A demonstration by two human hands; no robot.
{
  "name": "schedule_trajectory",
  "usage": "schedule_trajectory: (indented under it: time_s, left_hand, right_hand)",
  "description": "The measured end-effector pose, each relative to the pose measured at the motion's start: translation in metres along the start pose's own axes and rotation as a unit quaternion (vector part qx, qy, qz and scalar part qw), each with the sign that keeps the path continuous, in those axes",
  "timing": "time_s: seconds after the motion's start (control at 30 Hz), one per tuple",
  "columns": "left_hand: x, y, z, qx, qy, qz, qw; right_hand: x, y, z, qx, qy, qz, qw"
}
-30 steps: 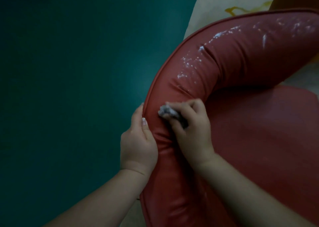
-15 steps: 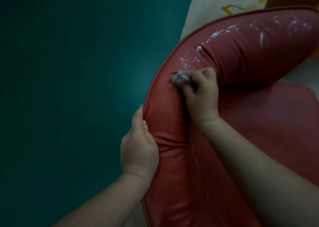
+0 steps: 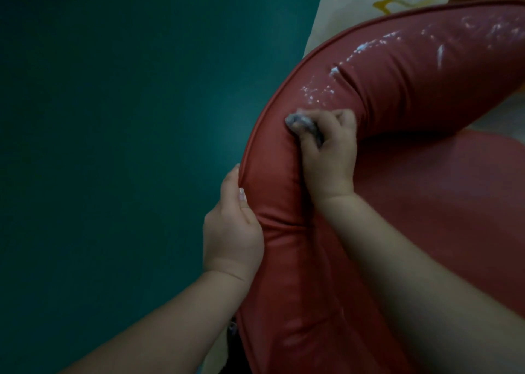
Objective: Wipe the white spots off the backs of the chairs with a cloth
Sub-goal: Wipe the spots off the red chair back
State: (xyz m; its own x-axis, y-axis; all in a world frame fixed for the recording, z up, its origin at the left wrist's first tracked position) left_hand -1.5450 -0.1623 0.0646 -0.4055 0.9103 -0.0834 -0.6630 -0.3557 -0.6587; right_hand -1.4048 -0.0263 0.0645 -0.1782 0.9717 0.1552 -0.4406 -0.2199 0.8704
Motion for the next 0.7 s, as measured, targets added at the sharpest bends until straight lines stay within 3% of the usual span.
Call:
schedule_trajectory:
  time_s: [0.13, 0.37, 0.5, 0.7]
  left_hand:
    - [0.002, 0.004, 0.002, -0.016, 0.008, 0.012, 1.000]
    - [0.001, 0.003, -0.010, -0.111, 0.078, 0.026, 0.990]
    - [0.005, -0.005, -0.011, -0.114, 0.189, 0.012, 0.975]
    - [0.044, 0.000, 0.001, -0.010, 0.400, -0.036, 0.916]
  right_hand:
    - [-0.061, -0.003, -0.004, 0.037, 0.055, -0.031, 0.997]
    - [-0.063, -0.007, 0.006, 0.022, 0.083, -0.159, 0.984]
    - [-0.074, -0.003, 0.008, 0.014, 0.022, -0.240, 0.970]
    - [-0.079, 0.015, 0.009, 0.014, -0.046, -0.293, 0.955]
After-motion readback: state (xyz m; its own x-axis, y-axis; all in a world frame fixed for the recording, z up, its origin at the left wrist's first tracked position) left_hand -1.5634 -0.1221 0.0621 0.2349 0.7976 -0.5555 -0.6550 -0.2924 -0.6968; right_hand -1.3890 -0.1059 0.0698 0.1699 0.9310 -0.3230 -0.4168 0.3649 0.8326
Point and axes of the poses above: each hand's wrist, its own x-axis towards the middle knuckle, its own z-axis out of the back of the hand, y = z × x, the point moved 7 cm from there along x, towards the middle knuckle, and after that the axes turned 14 degrees about y, right-handed, at the moved point
